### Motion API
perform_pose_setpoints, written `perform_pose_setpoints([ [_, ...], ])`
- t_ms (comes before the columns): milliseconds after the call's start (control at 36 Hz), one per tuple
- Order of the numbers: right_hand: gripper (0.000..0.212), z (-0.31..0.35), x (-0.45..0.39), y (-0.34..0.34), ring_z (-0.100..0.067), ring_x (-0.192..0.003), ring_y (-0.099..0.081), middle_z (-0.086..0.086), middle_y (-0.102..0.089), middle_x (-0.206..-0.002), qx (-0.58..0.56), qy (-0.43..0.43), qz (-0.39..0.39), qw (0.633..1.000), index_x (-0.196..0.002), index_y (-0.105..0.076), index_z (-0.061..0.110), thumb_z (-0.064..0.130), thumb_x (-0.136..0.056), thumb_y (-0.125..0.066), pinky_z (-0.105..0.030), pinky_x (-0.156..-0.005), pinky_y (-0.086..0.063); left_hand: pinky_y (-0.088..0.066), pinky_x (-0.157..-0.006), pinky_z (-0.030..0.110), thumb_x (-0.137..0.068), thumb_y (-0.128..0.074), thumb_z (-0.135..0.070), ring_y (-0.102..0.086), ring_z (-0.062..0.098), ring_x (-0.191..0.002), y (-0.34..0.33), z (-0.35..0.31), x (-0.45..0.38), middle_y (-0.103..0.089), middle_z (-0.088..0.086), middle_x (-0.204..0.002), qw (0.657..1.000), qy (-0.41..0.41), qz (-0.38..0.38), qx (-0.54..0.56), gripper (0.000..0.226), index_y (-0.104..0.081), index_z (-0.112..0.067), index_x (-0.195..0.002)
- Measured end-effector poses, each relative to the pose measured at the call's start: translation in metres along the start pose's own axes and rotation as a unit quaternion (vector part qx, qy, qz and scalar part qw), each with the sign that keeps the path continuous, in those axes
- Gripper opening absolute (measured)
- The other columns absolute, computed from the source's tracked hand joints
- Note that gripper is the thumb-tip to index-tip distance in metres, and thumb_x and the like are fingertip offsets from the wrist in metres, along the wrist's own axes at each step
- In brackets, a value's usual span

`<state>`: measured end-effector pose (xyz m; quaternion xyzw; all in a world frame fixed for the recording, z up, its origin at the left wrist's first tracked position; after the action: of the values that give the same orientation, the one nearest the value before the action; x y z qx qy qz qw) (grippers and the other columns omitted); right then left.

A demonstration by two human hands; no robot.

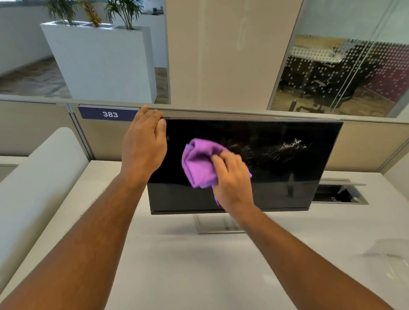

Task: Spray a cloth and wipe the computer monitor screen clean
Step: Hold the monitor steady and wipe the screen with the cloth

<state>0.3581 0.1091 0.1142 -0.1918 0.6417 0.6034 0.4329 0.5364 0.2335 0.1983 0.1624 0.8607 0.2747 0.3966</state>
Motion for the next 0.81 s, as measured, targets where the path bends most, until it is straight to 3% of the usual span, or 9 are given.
perform_pose_setpoints([
  [167, 0.050, -0.021, -0.057, 0.030, -0.031, -0.101, -0.051, -0.016, -0.054, -0.117, -0.041, -0.132, -0.111, 0.984, -0.129, -0.058, 0.003, 0.008, -0.079, -0.052, -0.037, -0.076, -0.050, -0.023, -0.110, 0.024, -0.107, -0.037, -0.035, -0.029, 0.012, -0.147, -0.001, 0.005, 0.000, -0.053, -0.002, -0.147, 1.000, -0.001, 0.007, 0.003, 0.041, -0.055, -0.018, -0.140],
  [278, 0.052, -0.051, -0.054, 0.039, -0.017, -0.102, -0.053, -0.003, -0.045, -0.120, -0.086, -0.314, -0.201, 0.924, -0.135, -0.050, 0.020, 0.010, -0.086, -0.065, -0.029, -0.078, -0.057, -0.020, -0.107, 0.019, -0.107, -0.037, -0.037, -0.026, 0.010, -0.148, -0.002, 0.007, 0.000, -0.052, -0.005, -0.148, 1.000, -0.004, 0.012, 0.002, 0.041, -0.054, -0.020, -0.141],
  [361, 0.052, -0.054, -0.049, 0.038, -0.016, -0.110, -0.051, -0.003, -0.043, -0.122, -0.113, -0.372, -0.233, 0.891, -0.132, -0.050, 0.019, 0.004, -0.085, -0.068, -0.031, -0.088, -0.057, -0.019, -0.107, 0.019, -0.107, -0.037, -0.037, -0.024, 0.009, -0.148, -0.003, 0.007, 0.000, -0.049, -0.005, -0.150, 1.000, -0.004, 0.018, 0.005, 0.042, -0.053, -0.020, -0.142],
  [417, 0.053, -0.042, -0.045, 0.032, -0.021, -0.112, -0.046, -0.009, -0.044, -0.123, -0.084, -0.335, -0.201, 0.917, -0.129, -0.051, 0.012, -0.002, -0.080, -0.062, -0.034, -0.092, -0.053, -0.020, -0.109, 0.021, -0.107, -0.037, -0.037, -0.024, 0.009, -0.149, -0.003, 0.008, 0.000, -0.049, -0.004, -0.150, 1.000, -0.003, 0.019, 0.009, 0.043, -0.052, -0.020, -0.143],
  [500, 0.054, -0.013, -0.031, 0.013, -0.034, -0.108, -0.048, -0.021, -0.053, -0.122, -0.024, -0.190, -0.106, 0.976, -0.130, -0.058, 0.004, -0.001, -0.076, -0.061, -0.042, -0.094, -0.046, -0.020, -0.108, 0.021, -0.107, -0.037, -0.036, -0.025, 0.009, -0.148, -0.003, 0.007, -0.001, -0.050, -0.004, -0.149, 1.000, -0.001, 0.017, 0.008, 0.042, -0.053, -0.019, -0.142],
  [556, 0.049, -0.001, -0.013, -0.002, -0.039, -0.105, -0.054, -0.023, -0.059, -0.118, 0.003, -0.105, -0.051, 0.993, -0.127, -0.064, 0.003, -0.002, -0.079, -0.066, -0.049, -0.091, -0.049, -0.021, -0.108, 0.021, -0.107, -0.037, -0.035, -0.026, 0.009, -0.148, -0.003, 0.006, -0.001, -0.052, -0.003, -0.148, 1.000, -0.003, 0.014, 0.006, 0.041, -0.055, -0.018, -0.140],
  [611, 0.048, 0.003, 0.006, -0.012, -0.036, -0.105, -0.057, -0.018, -0.061, -0.120, 0.013, -0.051, -0.005, 0.999, -0.129, -0.065, 0.008, 0.004, -0.082, -0.072, -0.046, -0.089, -0.052, -0.021, -0.109, 0.022, -0.107, -0.037, -0.034, -0.026, 0.010, -0.148, -0.002, 0.005, -0.001, -0.052, -0.002, -0.148, 1.000, -0.003, 0.014, 0.005, 0.041, -0.055, -0.017, -0.140],
  [722, 0.043, -0.006, 0.015, -0.007, -0.030, -0.106, -0.054, -0.012, -0.056, -0.123, 0.016, -0.011, 0.011, 1.000, -0.129, -0.064, 0.009, 0.009, -0.086, -0.066, -0.040, -0.087, -0.051, -0.023, -0.111, 0.026, -0.107, -0.036, -0.035, -0.026, 0.011, -0.148, -0.002, 0.006, 0.000, -0.049, -0.001, -0.150, 1.000, 0.000, 0.013, -0.002, 0.042, -0.054, -0.017, -0.141],
  [806, 0.047, -0.029, -0.004, 0.012, -0.035, -0.098, -0.053, -0.018, -0.057, -0.117, 0.036, -0.072, -0.048, 0.996, -0.125, -0.064, 0.003, 0.002, -0.078, -0.065, -0.044, -0.082, -0.048, -0.023, -0.109, 0.024, -0.107, -0.037, -0.038, -0.025, 0.010, -0.148, -0.002, 0.007, 0.001, -0.048, -0.004, -0.151, 1.000, 0.003, 0.018, 0.004, 0.043, -0.052, -0.020, -0.143],
])
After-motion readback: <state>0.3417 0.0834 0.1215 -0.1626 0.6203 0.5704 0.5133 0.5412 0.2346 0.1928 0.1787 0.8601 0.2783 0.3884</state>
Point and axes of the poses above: each hand's wrist, its own x-axis away from the middle knuckle, its own y-axis out of the back of the hand, z = x × y, the point moved 4 cm from there along -x, towards the middle knuckle
